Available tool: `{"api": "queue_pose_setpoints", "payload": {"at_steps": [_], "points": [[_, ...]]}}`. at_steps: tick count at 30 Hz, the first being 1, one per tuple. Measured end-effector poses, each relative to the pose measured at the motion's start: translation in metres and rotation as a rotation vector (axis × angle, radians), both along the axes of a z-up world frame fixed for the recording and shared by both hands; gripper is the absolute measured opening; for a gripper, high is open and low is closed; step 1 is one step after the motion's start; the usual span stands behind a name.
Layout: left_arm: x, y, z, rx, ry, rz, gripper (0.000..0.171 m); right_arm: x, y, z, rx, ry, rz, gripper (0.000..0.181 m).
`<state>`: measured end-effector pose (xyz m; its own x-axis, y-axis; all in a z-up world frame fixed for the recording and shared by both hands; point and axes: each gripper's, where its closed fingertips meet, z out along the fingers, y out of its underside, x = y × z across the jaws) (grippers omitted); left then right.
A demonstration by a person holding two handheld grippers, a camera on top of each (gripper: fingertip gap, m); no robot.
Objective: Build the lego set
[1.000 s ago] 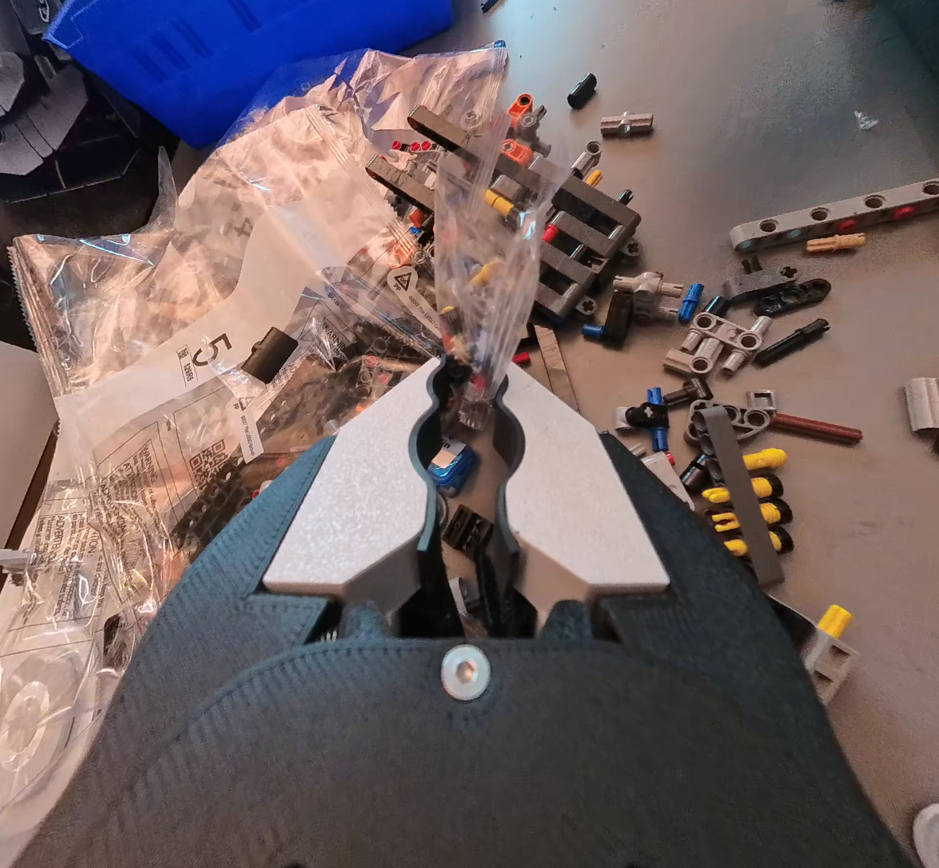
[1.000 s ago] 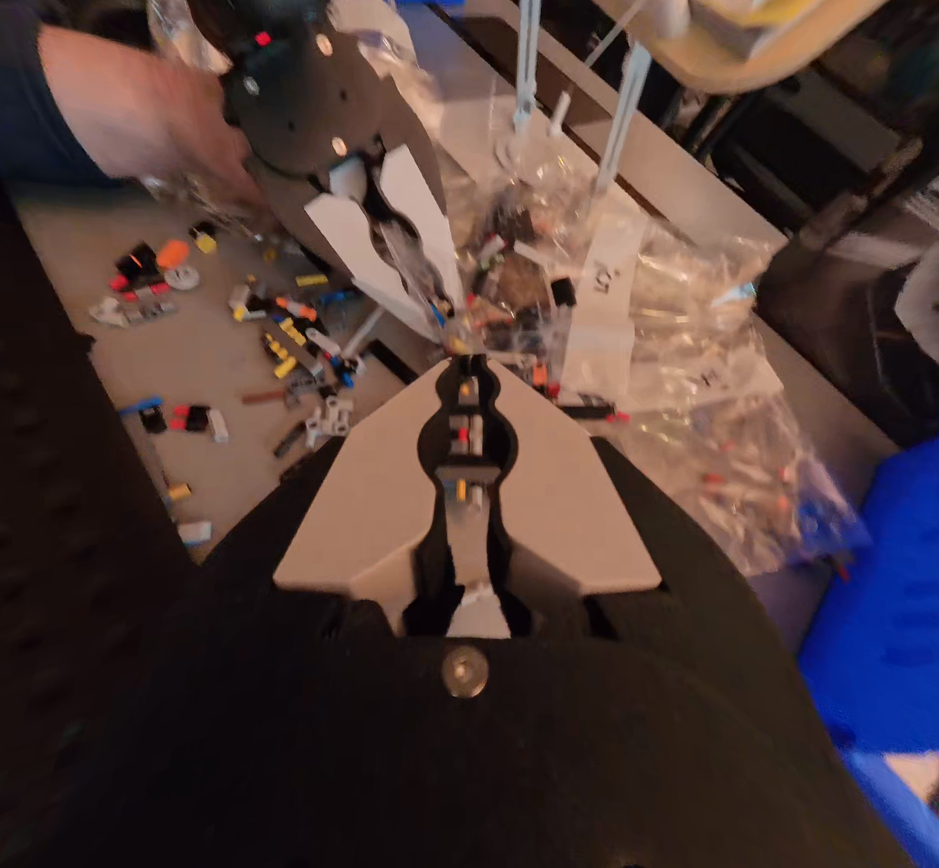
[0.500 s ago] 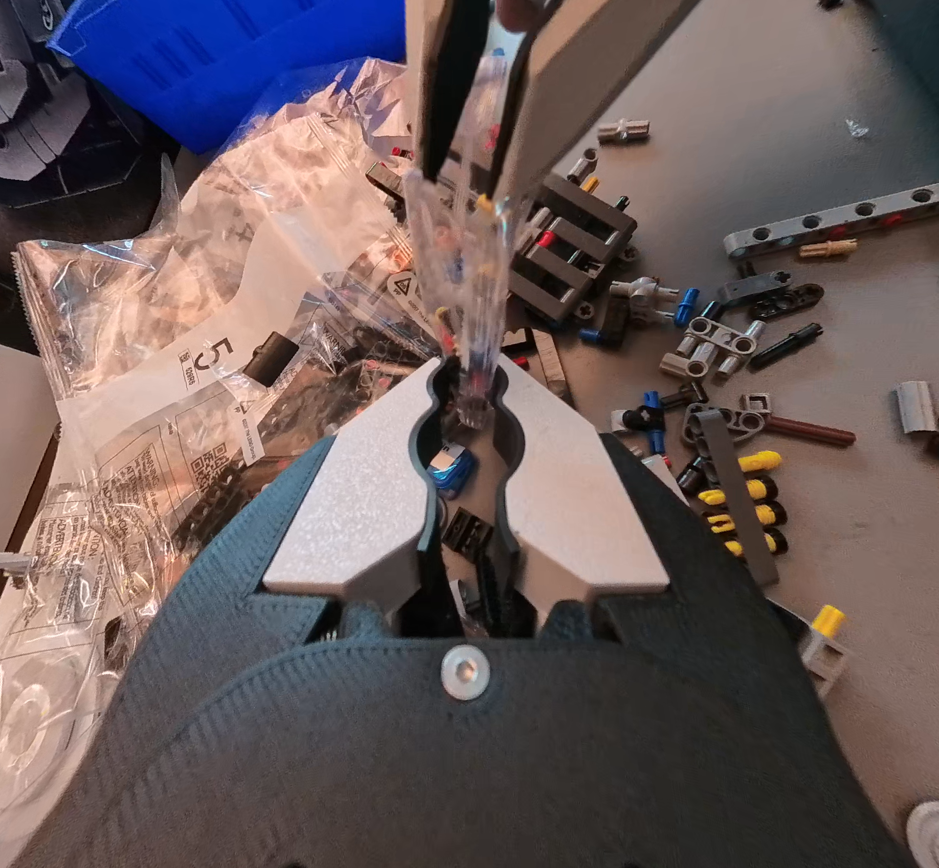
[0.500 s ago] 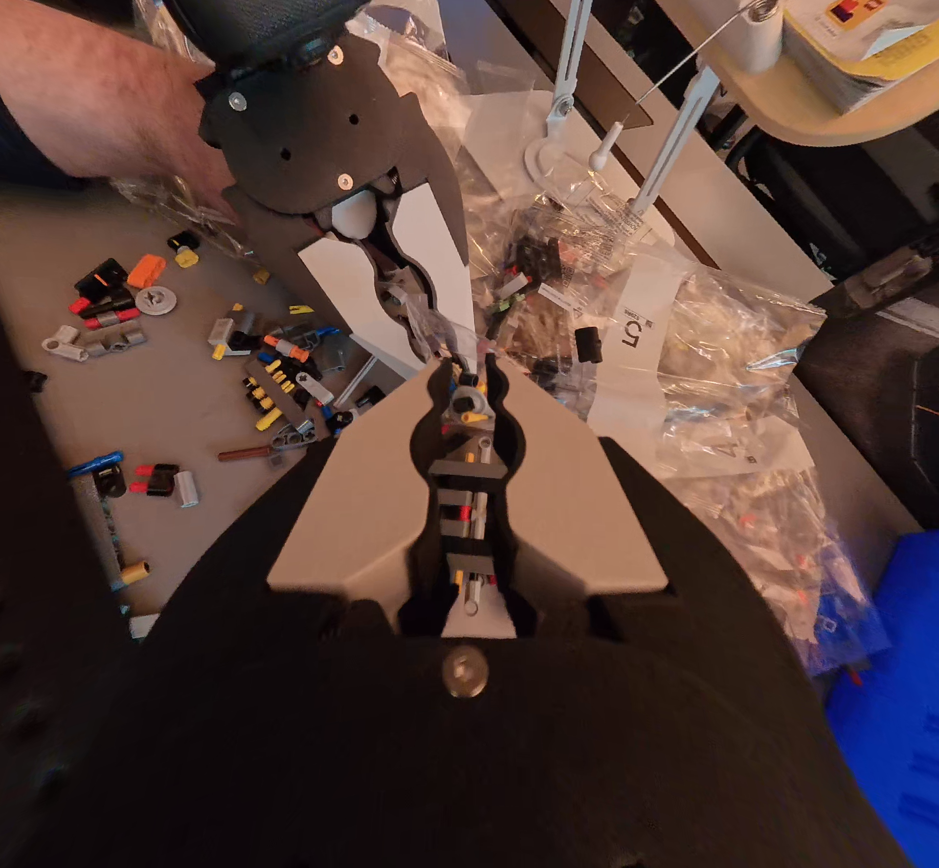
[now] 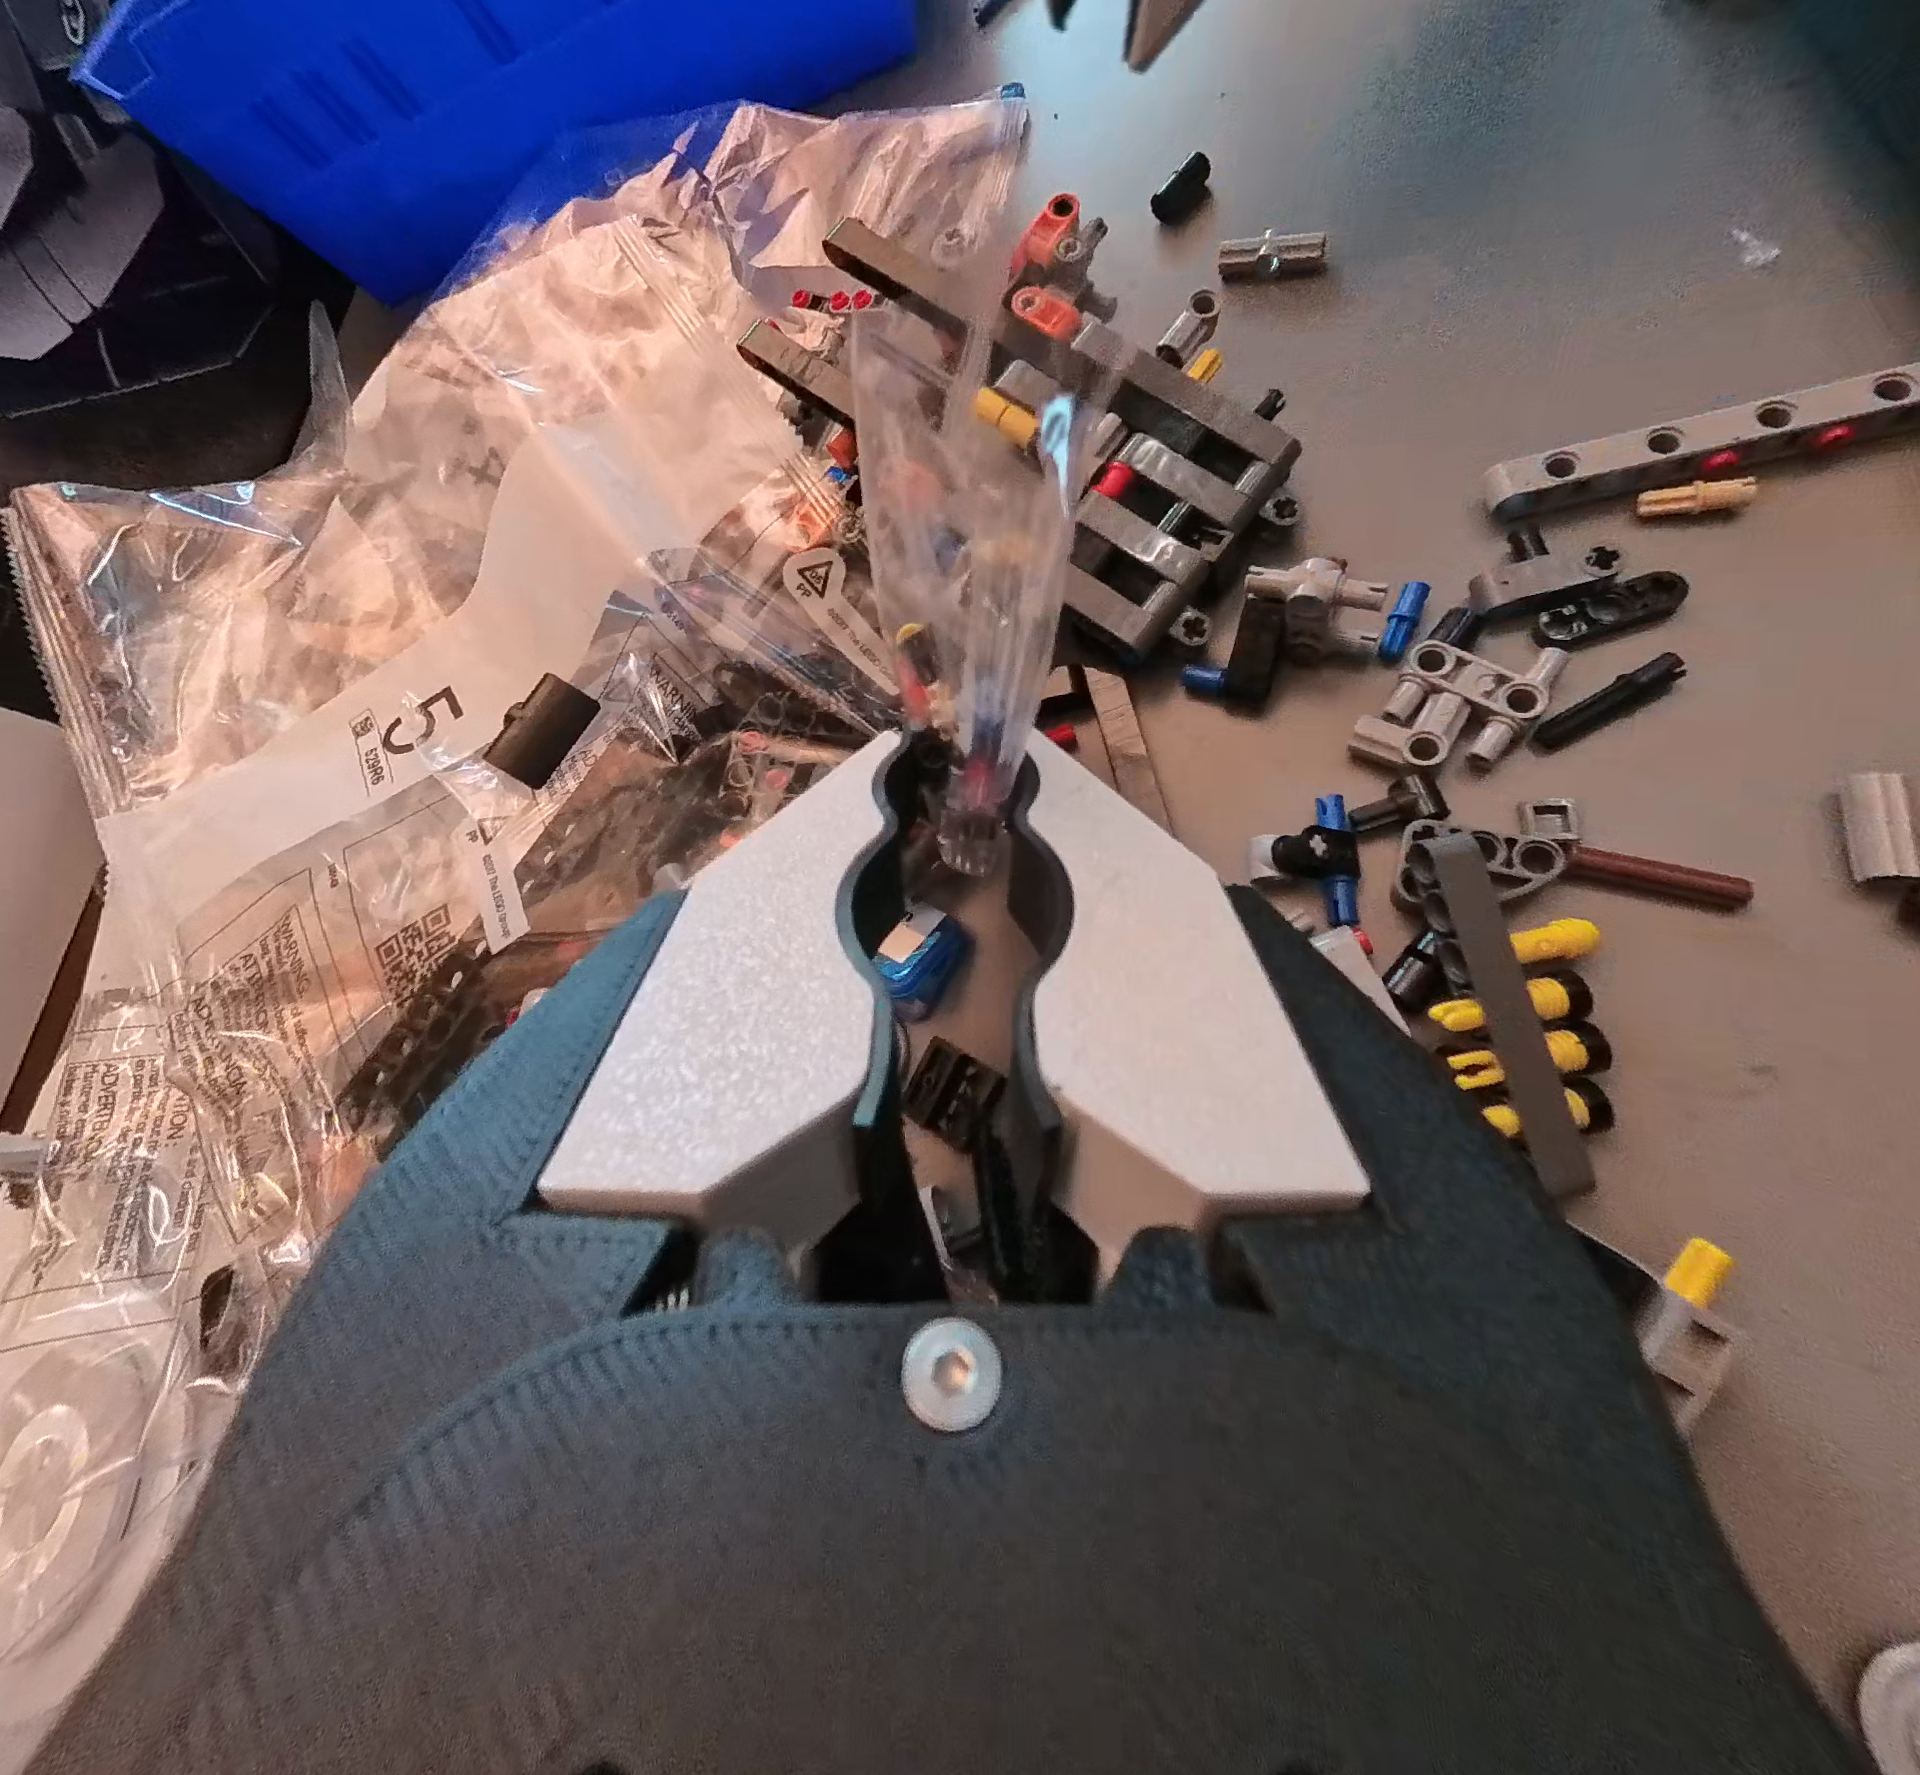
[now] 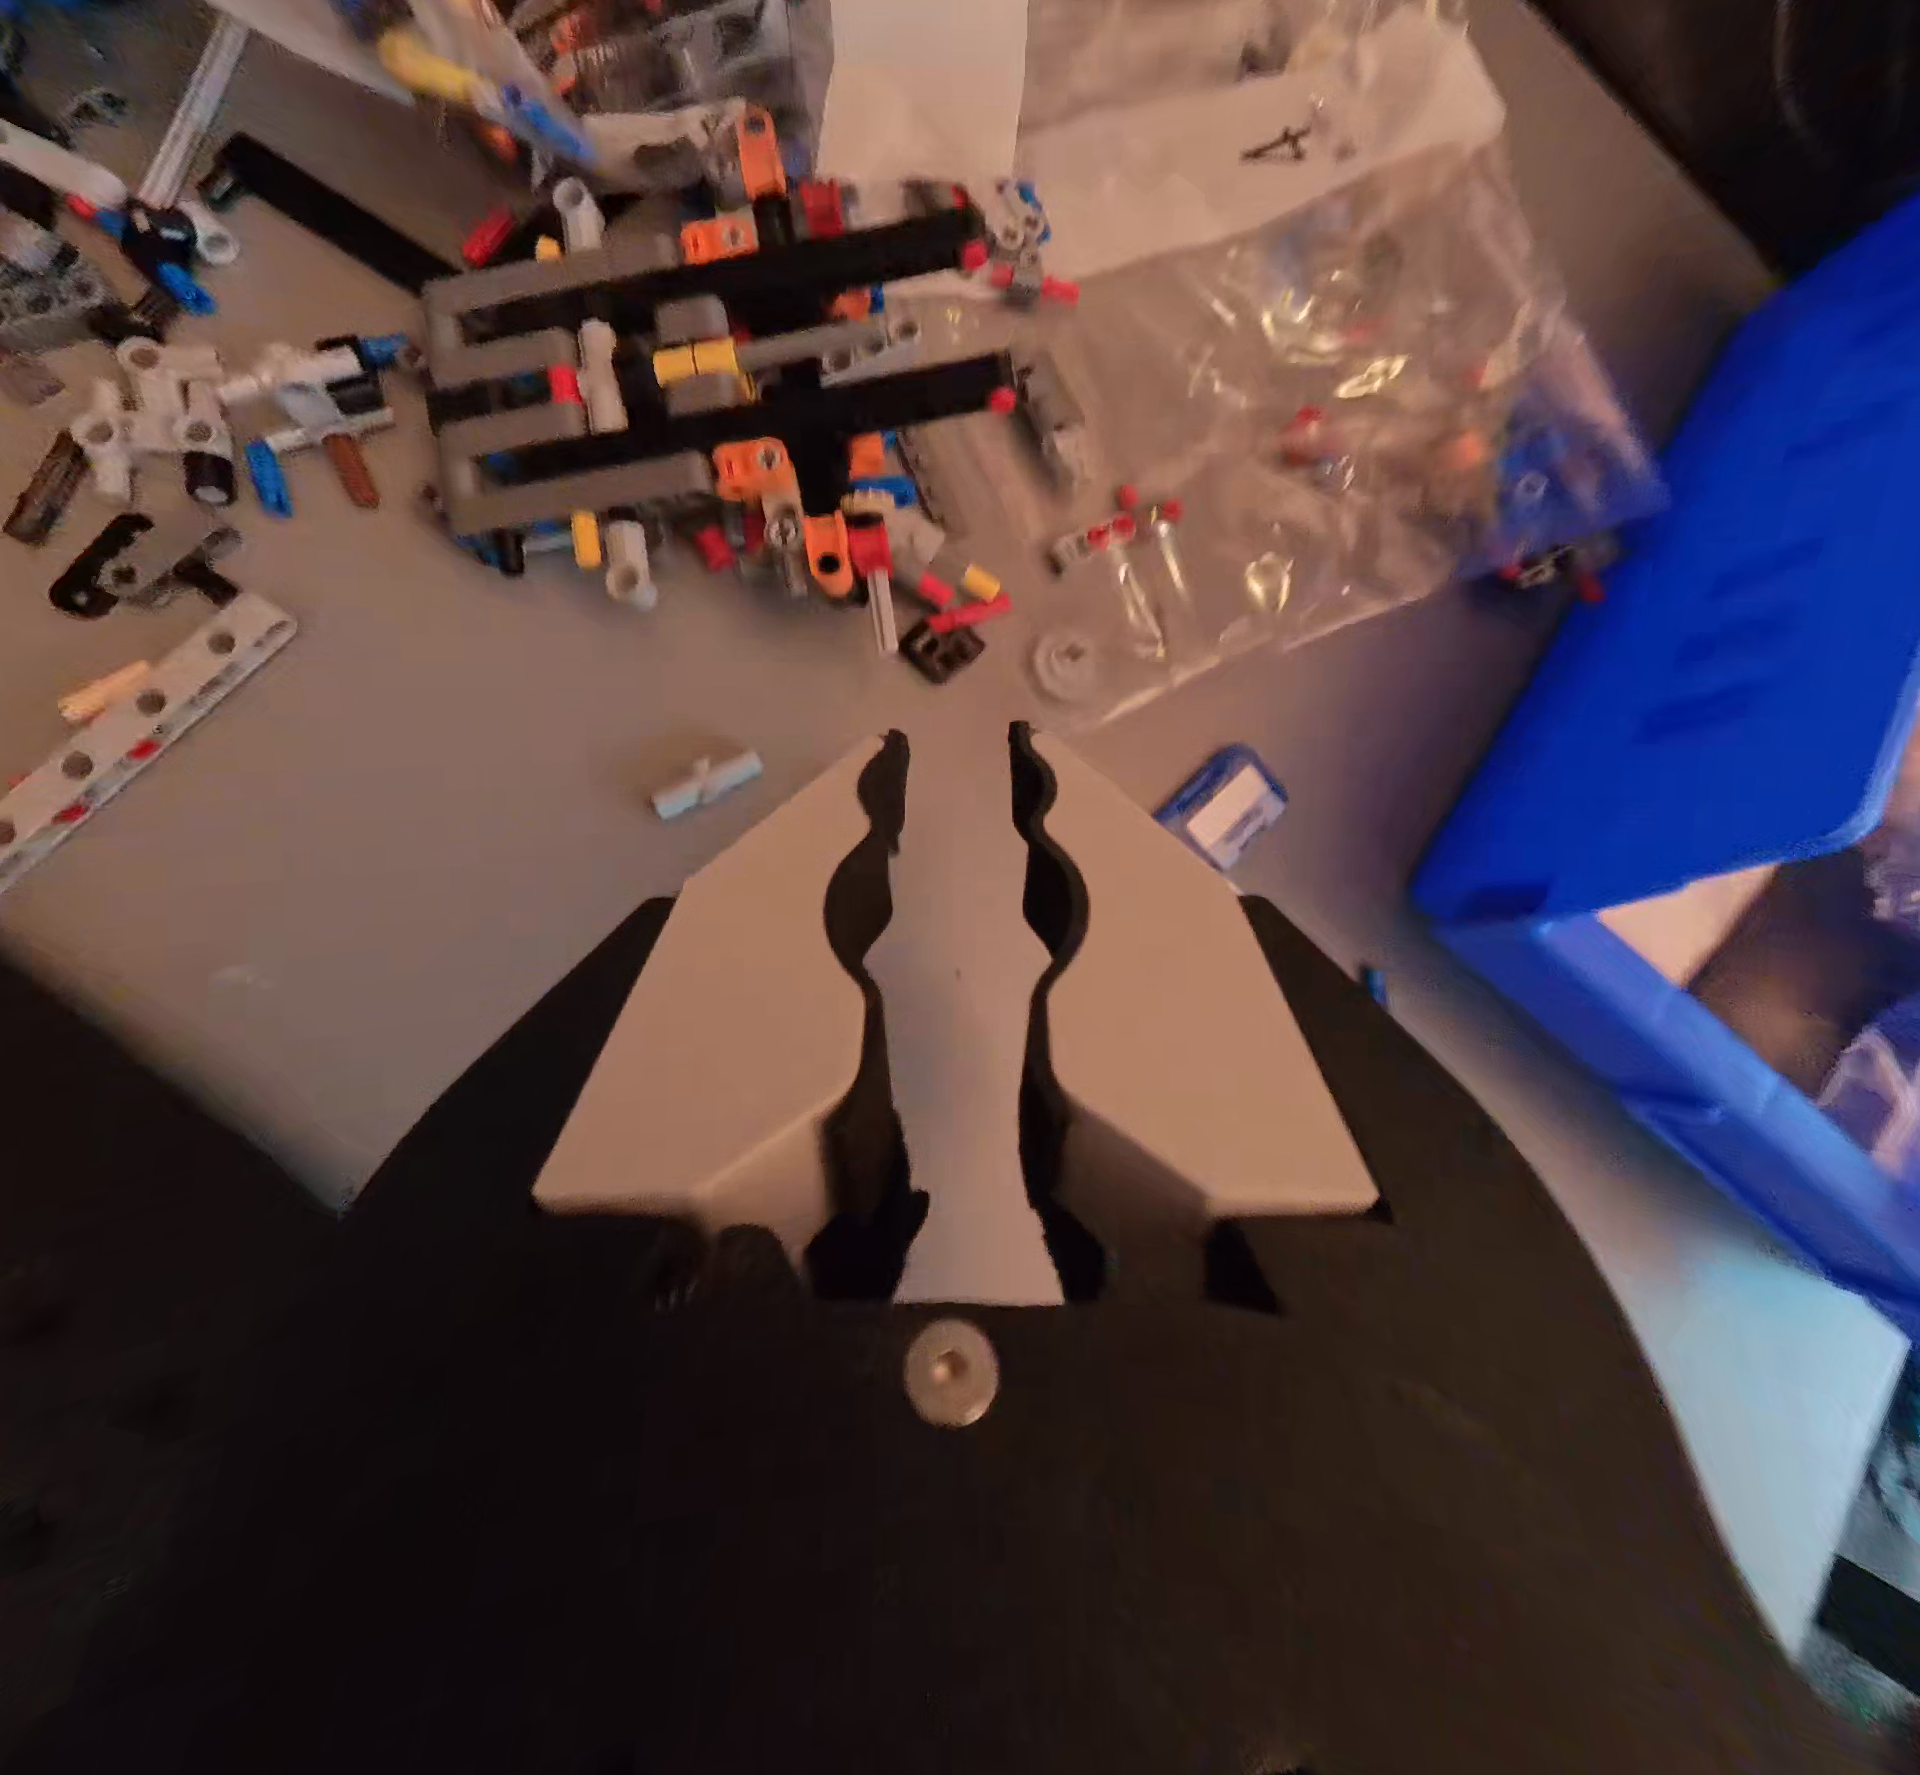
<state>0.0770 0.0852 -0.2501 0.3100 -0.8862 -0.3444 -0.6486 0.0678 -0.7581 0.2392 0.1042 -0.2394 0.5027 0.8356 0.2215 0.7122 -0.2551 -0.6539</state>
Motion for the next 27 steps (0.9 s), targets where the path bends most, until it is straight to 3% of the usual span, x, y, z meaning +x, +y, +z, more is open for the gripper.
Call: {"api": "queue_pose_setpoints", "payload": {"at_steps": [8,13,22,27], "points": [[-0.001,0.001,-0.003,-0.006,0.008,0.003,0.012,0.007,-0.012,-0.035,-0.133,-0.026,0.030,0.016],[-0.001,0.001,-0.003,-0.006,0.013,0.002,0.012,0.006,-0.010,-0.038,-0.128,-0.038,0.032,0.010],[-0.001,0.000,-0.004,-0.004,0.016,0.001,0.012,0.003,-0.009,-0.022,-0.084,0.013,0.030,0.004],[-0.001,0.000,-0.004,-0.006,0.016,0.001,0.012,-0.025,-0.024,0.004,-0.048,0.090,0.111,0.004]]}}
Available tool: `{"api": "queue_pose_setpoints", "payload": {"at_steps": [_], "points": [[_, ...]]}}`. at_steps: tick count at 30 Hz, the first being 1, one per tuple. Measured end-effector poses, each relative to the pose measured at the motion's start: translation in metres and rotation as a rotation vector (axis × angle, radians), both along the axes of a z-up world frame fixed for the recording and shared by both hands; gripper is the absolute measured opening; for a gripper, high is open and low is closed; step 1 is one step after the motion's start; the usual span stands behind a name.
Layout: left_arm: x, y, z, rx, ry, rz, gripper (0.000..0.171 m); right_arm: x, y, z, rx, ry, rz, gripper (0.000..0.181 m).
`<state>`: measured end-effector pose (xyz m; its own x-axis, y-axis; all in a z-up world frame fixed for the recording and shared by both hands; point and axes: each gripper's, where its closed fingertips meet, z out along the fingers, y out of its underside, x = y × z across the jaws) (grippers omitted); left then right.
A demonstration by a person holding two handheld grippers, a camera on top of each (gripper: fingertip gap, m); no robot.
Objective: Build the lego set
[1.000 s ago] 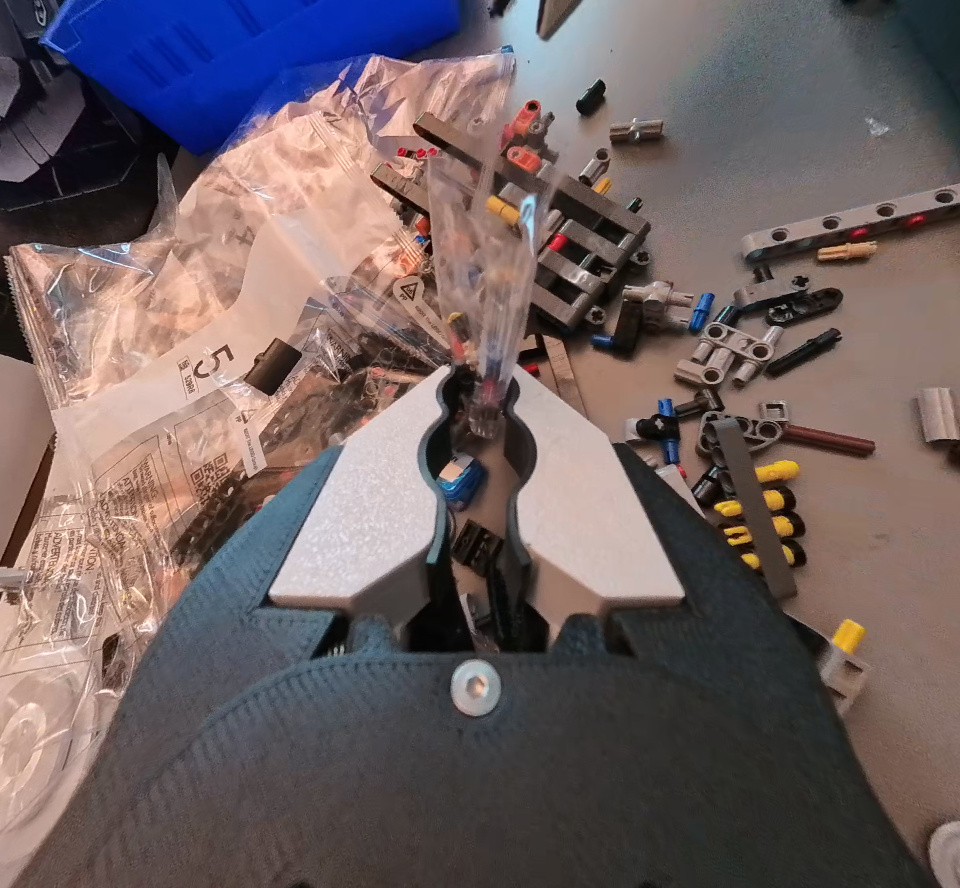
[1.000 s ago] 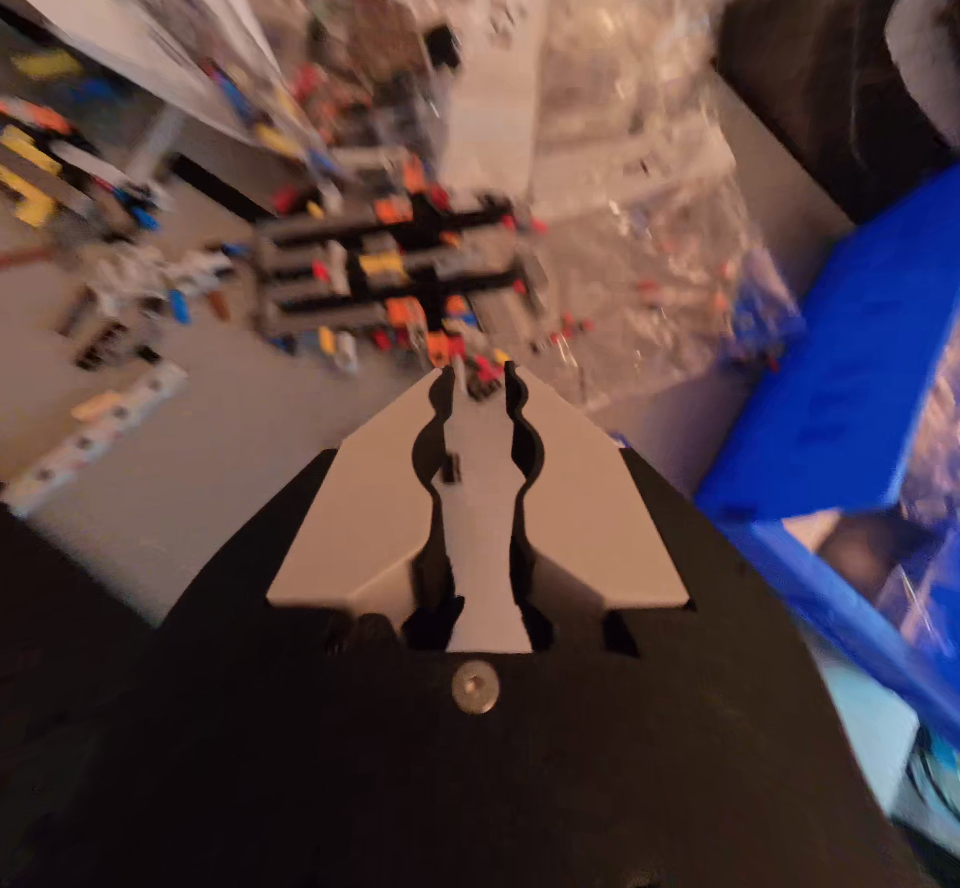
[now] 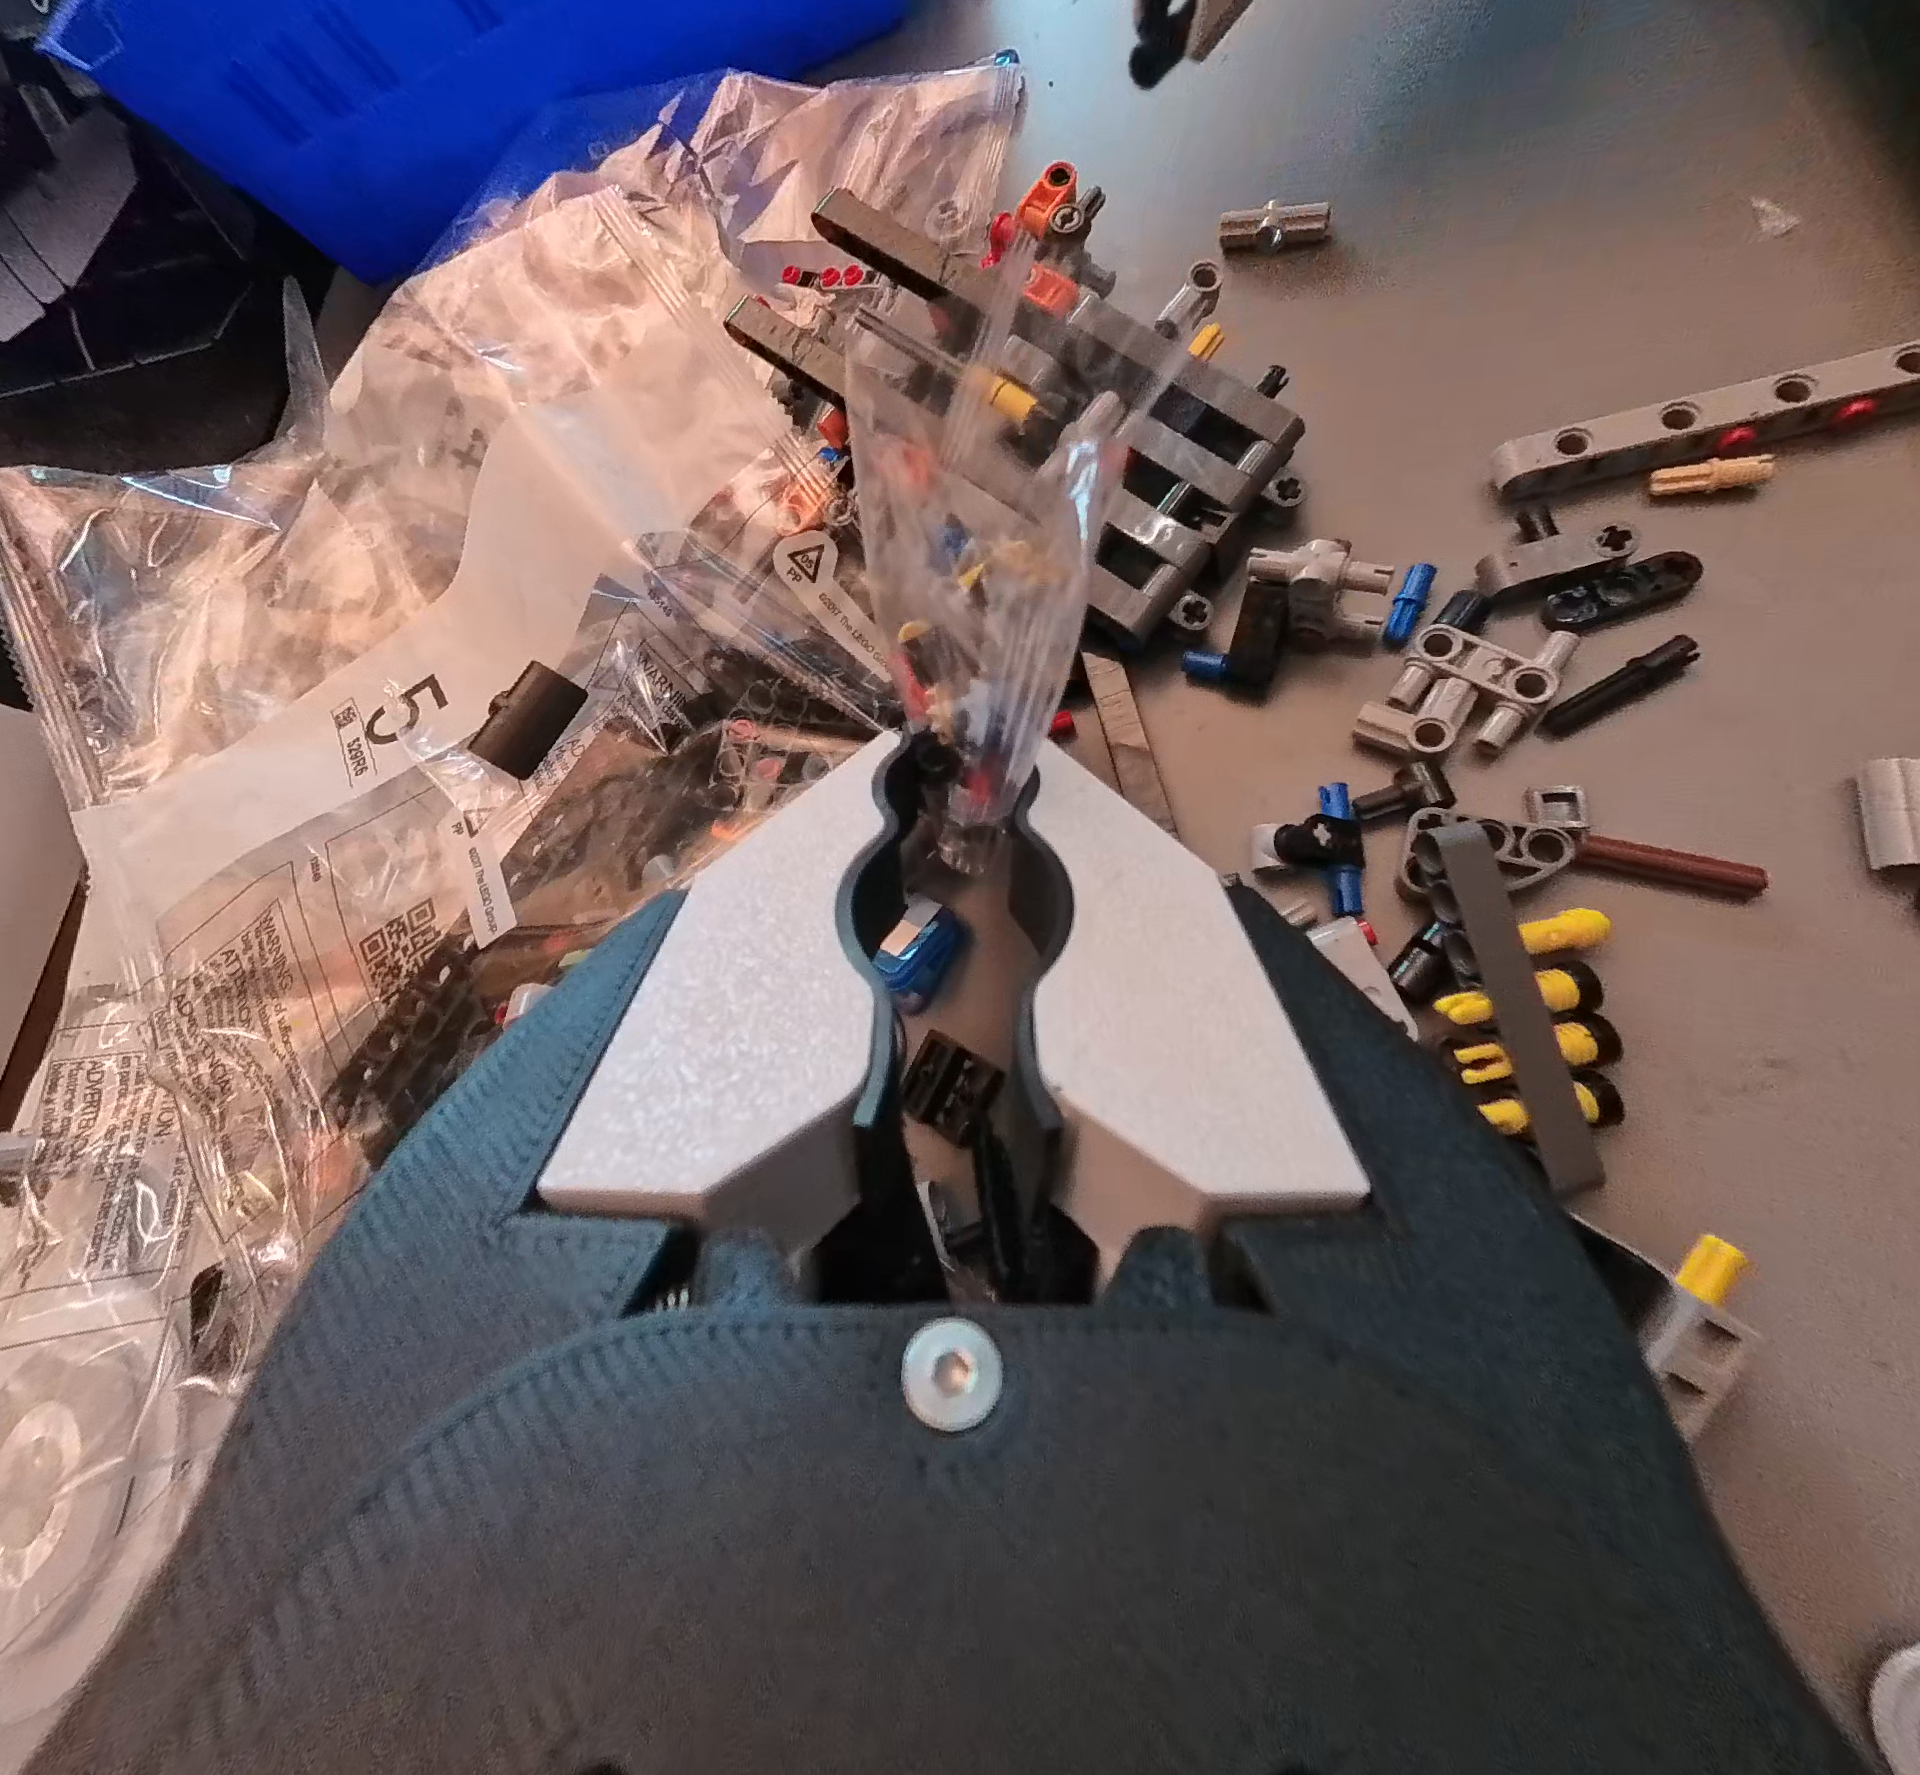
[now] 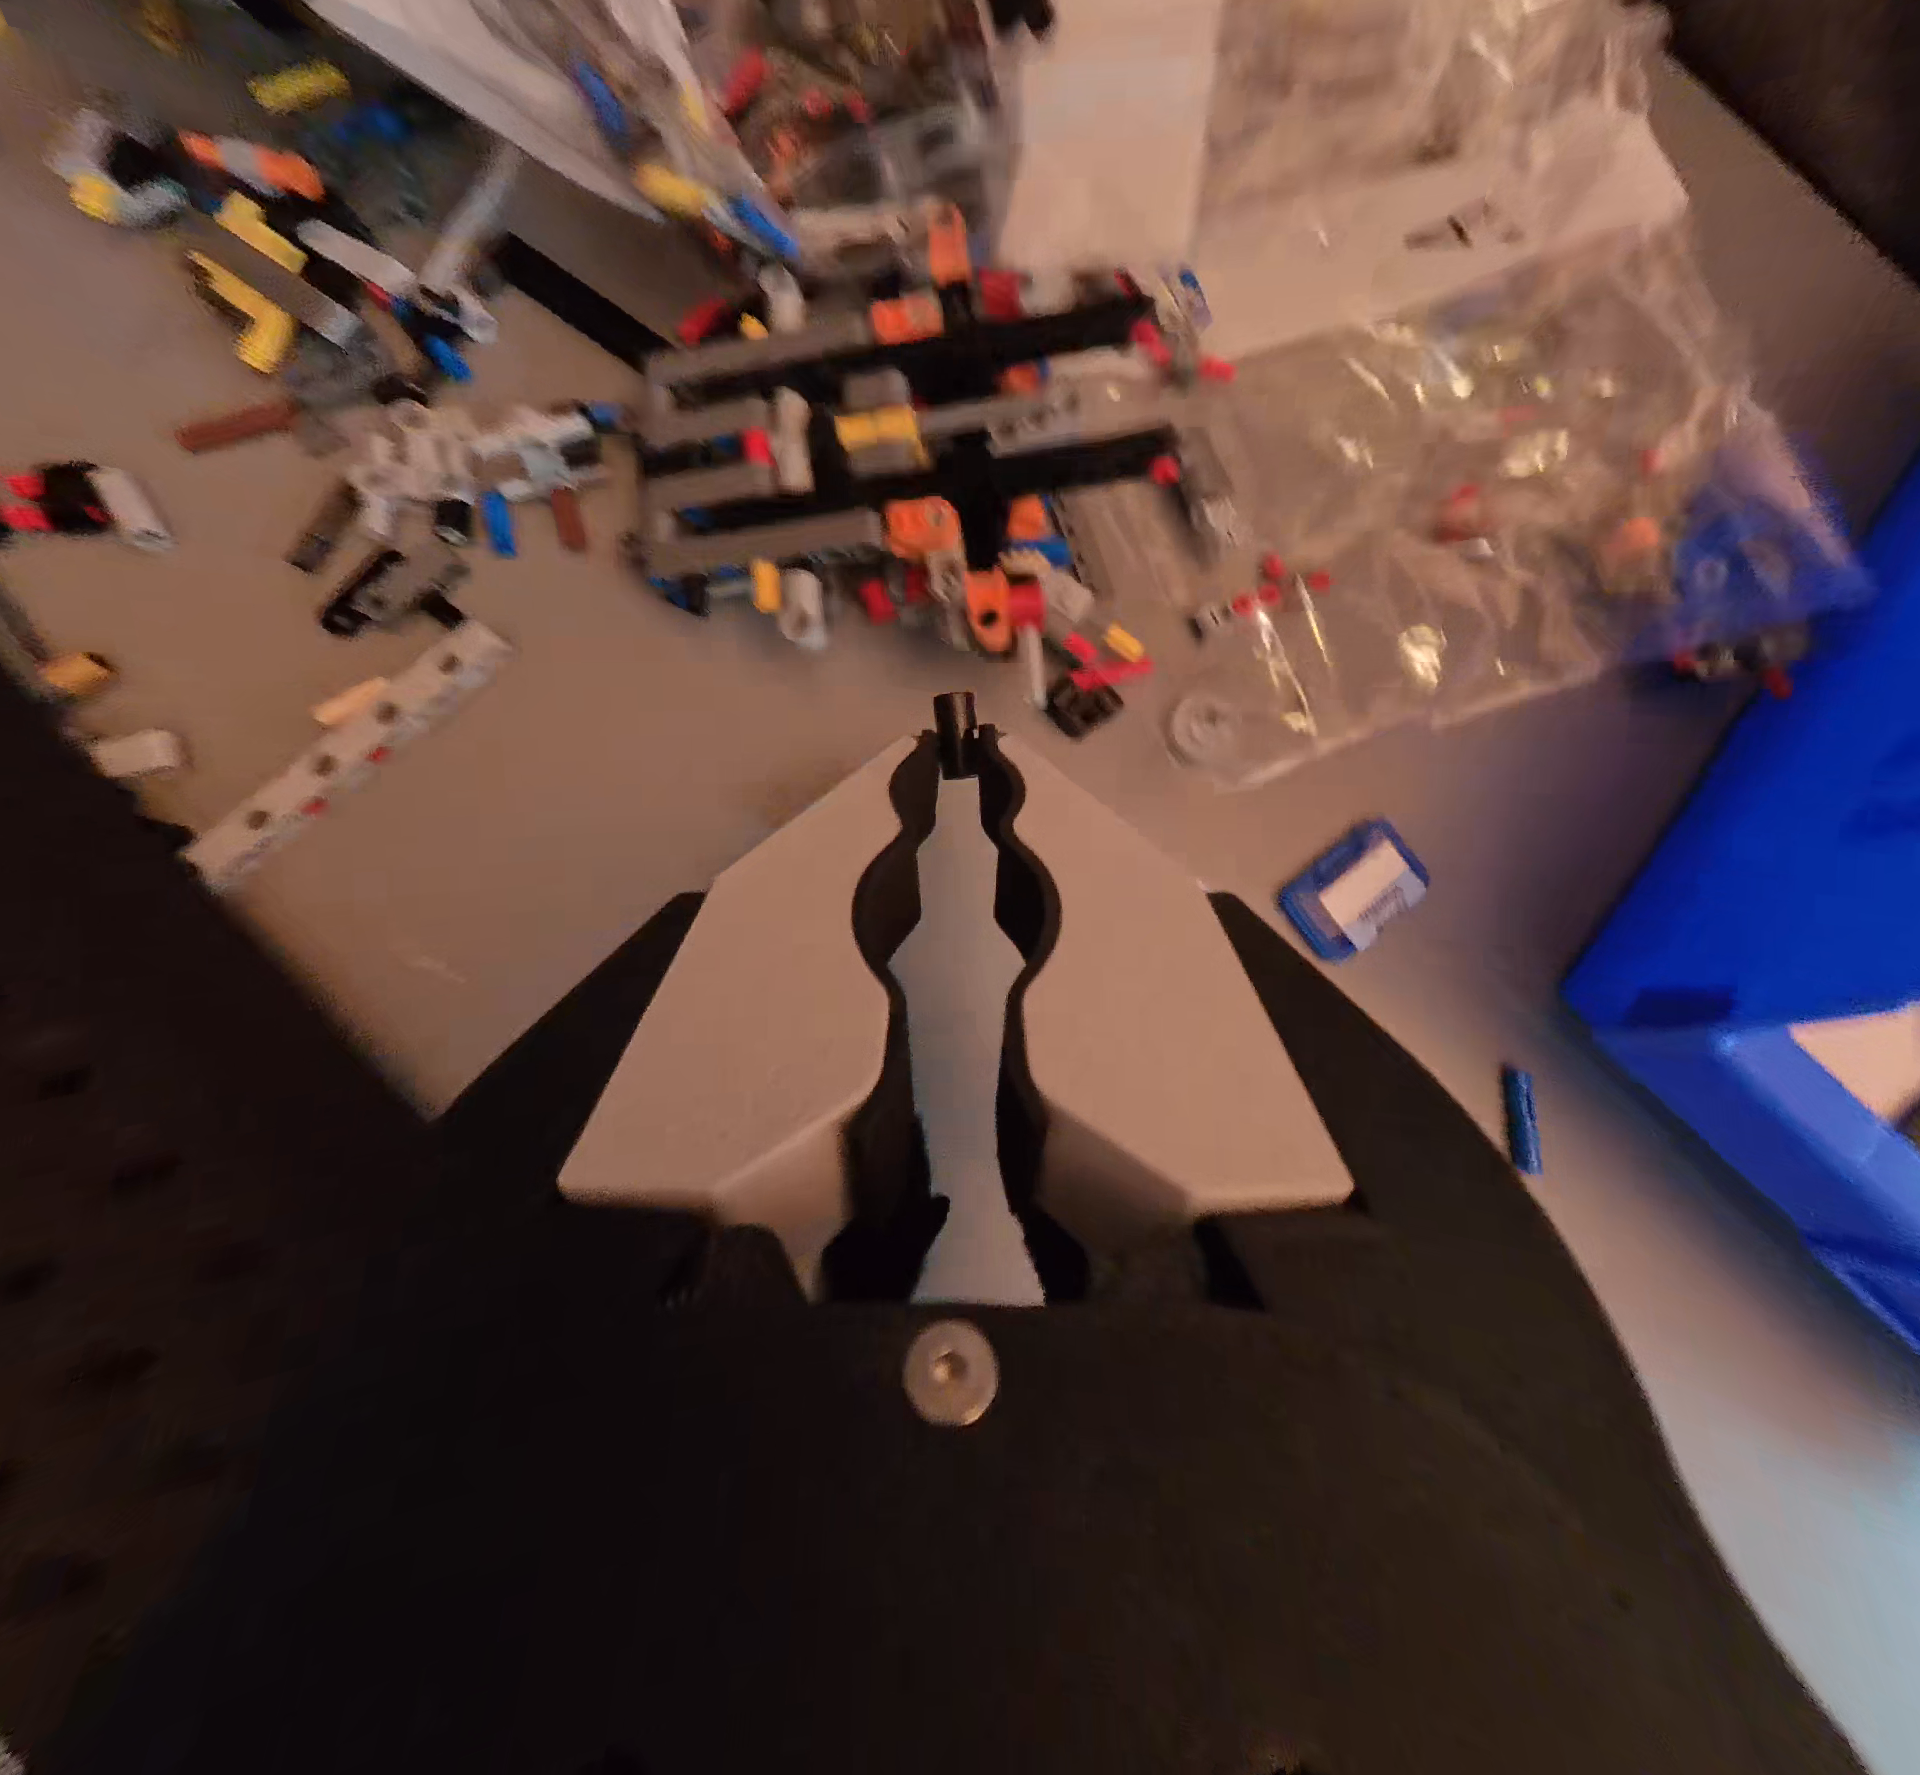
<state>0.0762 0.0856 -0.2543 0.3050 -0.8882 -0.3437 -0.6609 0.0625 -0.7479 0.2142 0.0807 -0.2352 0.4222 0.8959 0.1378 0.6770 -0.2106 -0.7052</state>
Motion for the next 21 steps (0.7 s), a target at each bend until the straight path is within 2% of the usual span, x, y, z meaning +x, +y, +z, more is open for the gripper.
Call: {"api": "queue_pose_setpoints", "payload": {"at_steps": [2,5,9,11,15,21], "points": [[0.000,0.000,0.000,0.000,0.000,0.000,0.012,-0.019,-0.012,0.004,0.002,0.005,0.070,0.005],[0.000,0.000,0.000,0.002,0.000,0.001,0.012,-0.033,-0.026,-0.009,-0.008,-0.088,0.143,0.005],[0.000,0.000,0.001,0.006,0.003,-0.001,0.012,-0.029,-0.035,-0.038,-0.060,-0.208,0.159,0.005],[0.000,-0.001,0.001,0.009,0.009,-0.003,0.012,-0.026,-0.035,-0.041,-0.064,-0.213,0.141,0.007],[-0.001,-0.001,0.000,0.012,0.014,-0.003,0.012,0.002,-0.043,-0.031,-0.067,-0.259,0.111,0.017],[0.000,-0.001,-0.002,0.006,0.019,-0.002,0.012,0.052,-0.075,-0.026,-0.207,-0.349,0.124,0.021]]}}
